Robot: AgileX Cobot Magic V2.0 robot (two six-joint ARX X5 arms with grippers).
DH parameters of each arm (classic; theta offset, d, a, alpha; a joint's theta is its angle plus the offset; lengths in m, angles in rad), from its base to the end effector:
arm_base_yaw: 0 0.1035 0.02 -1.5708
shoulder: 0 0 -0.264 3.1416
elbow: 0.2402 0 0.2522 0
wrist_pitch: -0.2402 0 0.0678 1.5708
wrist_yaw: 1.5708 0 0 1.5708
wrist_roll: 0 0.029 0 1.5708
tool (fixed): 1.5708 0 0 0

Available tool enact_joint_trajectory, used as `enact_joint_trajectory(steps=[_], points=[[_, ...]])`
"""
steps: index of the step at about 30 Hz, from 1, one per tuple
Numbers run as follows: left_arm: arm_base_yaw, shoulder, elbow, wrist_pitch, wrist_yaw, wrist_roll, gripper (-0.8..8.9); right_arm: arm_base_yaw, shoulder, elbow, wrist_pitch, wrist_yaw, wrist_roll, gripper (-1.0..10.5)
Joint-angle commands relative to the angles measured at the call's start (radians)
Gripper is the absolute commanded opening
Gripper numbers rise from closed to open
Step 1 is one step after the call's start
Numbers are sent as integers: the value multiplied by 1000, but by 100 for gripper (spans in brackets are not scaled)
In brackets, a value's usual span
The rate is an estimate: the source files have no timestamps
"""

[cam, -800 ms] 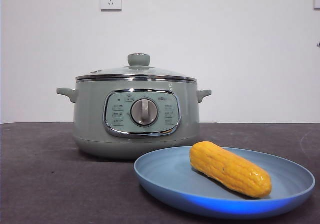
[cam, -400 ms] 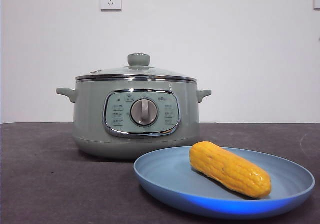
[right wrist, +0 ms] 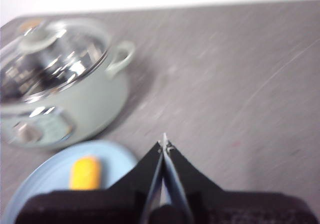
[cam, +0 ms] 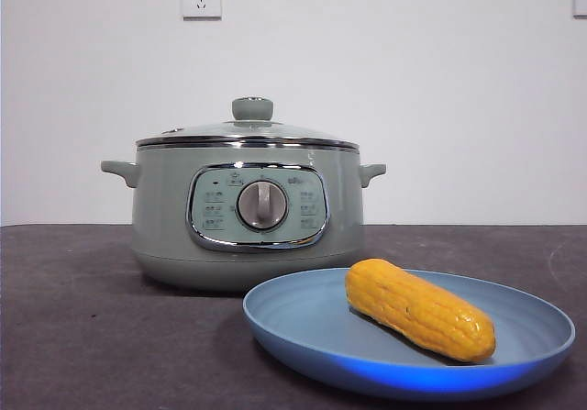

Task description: Take the corn out from the steamer,put the corn on the plate,close the lid

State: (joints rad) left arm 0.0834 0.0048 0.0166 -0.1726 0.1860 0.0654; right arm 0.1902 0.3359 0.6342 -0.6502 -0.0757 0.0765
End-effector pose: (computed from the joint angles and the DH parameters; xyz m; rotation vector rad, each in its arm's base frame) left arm 0.0954 0.0026 0.1522 0.0436 0.1560 -0.1075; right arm 0.0762 0.0169 0.2865 0.0551 0.3622 0.2495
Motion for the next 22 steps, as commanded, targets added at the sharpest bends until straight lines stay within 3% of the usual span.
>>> enact_joint_trajectory(steps=[1, 11, 22], points=[[3, -3, -14, 4, -1, -11, -3, -58, -29, -32, 74, 0, -82, 2], [3, -3, -14, 4, -1, -11, -3, -97, -171, -366, 467, 0, -74, 2], [3, -3, -14, 4, -1, -11, -3, -98, -332, -586, 521, 4, -74, 2]])
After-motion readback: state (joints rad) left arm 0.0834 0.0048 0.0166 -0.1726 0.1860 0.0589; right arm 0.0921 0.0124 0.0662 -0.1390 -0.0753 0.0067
